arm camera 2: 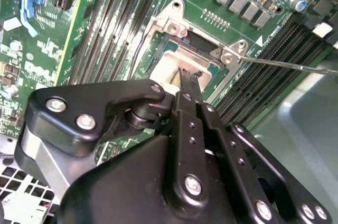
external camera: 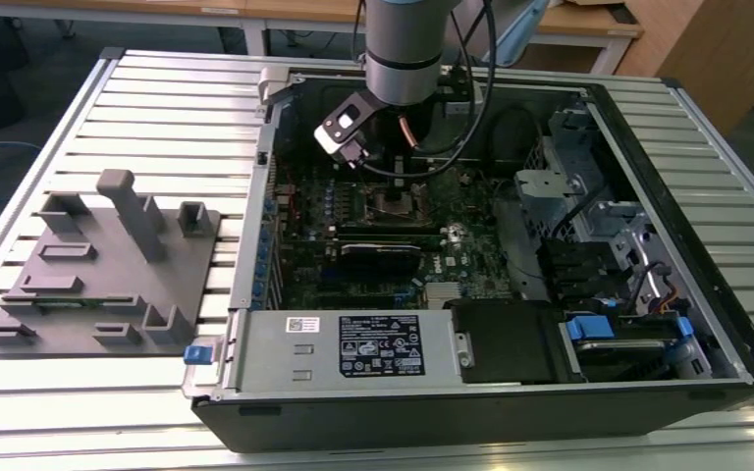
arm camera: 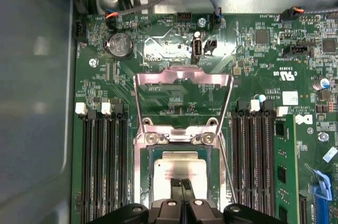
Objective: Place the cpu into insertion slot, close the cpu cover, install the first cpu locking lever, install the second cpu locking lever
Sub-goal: 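Place the cpu into insertion slot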
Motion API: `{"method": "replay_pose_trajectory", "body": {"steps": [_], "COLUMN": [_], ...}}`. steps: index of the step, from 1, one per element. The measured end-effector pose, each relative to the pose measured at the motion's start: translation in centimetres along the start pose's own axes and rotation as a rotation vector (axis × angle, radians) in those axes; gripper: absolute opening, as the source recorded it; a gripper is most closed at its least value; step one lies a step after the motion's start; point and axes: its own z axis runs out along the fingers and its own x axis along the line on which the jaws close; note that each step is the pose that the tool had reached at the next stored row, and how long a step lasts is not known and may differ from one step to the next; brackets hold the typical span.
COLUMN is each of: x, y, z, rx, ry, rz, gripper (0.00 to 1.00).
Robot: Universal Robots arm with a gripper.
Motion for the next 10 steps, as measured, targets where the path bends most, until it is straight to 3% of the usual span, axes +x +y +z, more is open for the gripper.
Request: {"method": "replay_pose_trajectory", "body": {"steps": [10], "x": [0.01], "y": [0.26], "z": [0.11], "rx": [0.0023], "ry": [-0.0011], "rz": [0.022], "gripper": [0.10]}}
